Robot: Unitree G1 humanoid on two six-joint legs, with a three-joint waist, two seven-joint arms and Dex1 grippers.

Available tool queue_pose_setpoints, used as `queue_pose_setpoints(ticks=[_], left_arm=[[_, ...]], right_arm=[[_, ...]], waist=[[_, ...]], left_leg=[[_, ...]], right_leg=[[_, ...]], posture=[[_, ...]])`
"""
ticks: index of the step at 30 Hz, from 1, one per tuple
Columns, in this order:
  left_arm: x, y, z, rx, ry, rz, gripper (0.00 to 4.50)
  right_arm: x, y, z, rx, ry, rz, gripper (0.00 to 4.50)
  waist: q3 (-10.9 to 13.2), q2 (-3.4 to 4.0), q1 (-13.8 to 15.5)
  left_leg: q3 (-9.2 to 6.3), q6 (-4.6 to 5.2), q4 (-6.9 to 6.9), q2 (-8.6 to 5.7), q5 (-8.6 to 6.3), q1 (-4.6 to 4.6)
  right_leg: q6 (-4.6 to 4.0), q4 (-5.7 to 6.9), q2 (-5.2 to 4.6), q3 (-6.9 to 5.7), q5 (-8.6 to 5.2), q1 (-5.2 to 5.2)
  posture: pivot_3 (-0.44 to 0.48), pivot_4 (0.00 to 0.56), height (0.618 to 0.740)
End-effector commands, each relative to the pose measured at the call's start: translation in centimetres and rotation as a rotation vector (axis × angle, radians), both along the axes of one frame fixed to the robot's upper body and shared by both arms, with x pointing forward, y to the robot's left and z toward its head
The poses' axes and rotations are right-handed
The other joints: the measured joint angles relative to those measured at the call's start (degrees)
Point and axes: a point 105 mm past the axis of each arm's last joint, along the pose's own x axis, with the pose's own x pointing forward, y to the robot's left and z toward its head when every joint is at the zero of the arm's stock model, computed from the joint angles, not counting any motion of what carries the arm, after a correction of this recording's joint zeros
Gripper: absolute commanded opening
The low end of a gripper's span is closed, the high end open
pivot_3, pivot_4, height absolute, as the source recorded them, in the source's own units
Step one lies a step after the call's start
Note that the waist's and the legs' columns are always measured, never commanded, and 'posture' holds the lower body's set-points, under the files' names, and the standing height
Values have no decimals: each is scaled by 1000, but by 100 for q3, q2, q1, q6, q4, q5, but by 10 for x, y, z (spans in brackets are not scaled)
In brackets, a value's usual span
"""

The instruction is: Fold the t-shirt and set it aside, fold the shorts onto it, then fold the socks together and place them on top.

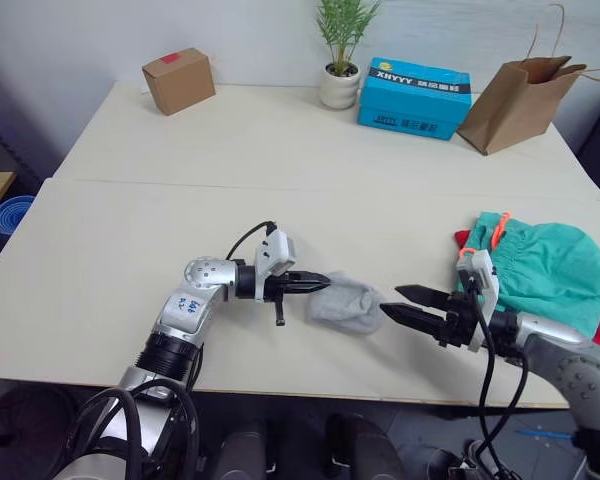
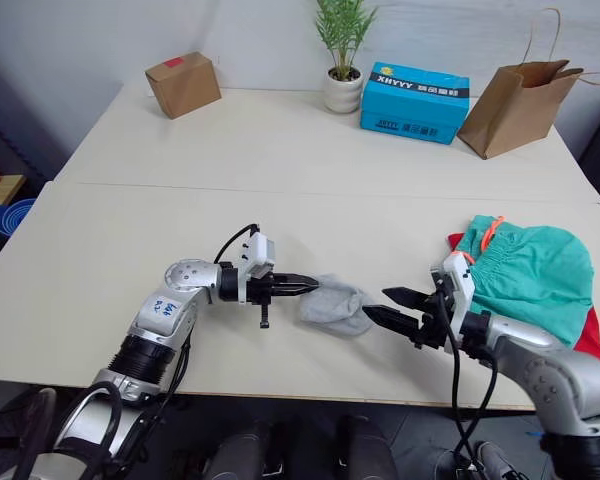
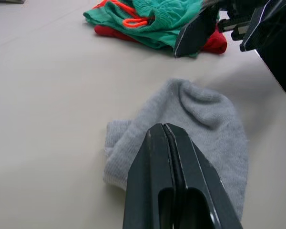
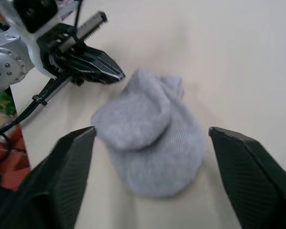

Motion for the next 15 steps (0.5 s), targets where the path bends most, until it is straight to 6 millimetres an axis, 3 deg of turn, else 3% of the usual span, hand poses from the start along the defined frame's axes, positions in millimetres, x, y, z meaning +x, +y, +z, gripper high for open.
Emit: queue_pose_setpoints(ticks=[1, 4, 10, 15], left_arm=[[-1, -3, 1, 13, -48, -31, 0], [-1, -4, -2, 26, -50, -32, 0], [-1, 0, -13, 62, -43, -20, 0], [0, 4, -17, 70, -18, -4, 0]], right_arm=[[-8, -19, -12, -1, 320, -62, 4462], [-13, -8, -12, 85, 424, -9, 4462], [2, 37, -25, 199, 496, 23, 4462], [15, 61, -30, 247, 535, 11, 4462]], waist=[[0, 0, -1], [0, 0, -10], [0, 0, -120], [-1, 0, -194]], left_leg=[[0, 1, 2, -1, 1, -2], [0, -2, -5, 1, 3, -2], [3, -1, -10, 1, 6, -2], [4, -6, -13, 3, 9, 1]], right_leg=[[0, 0, -2, 0, 0, -1], [-4, 0, -1, -4, -1, -4], [-4, 3, 3, -5, -2, -4], [-3, 9, 6, -4, -1, -4]], posture=[[0, 150, 740], [0, 150, 740], [0, 150, 740], [0, 150, 740]])
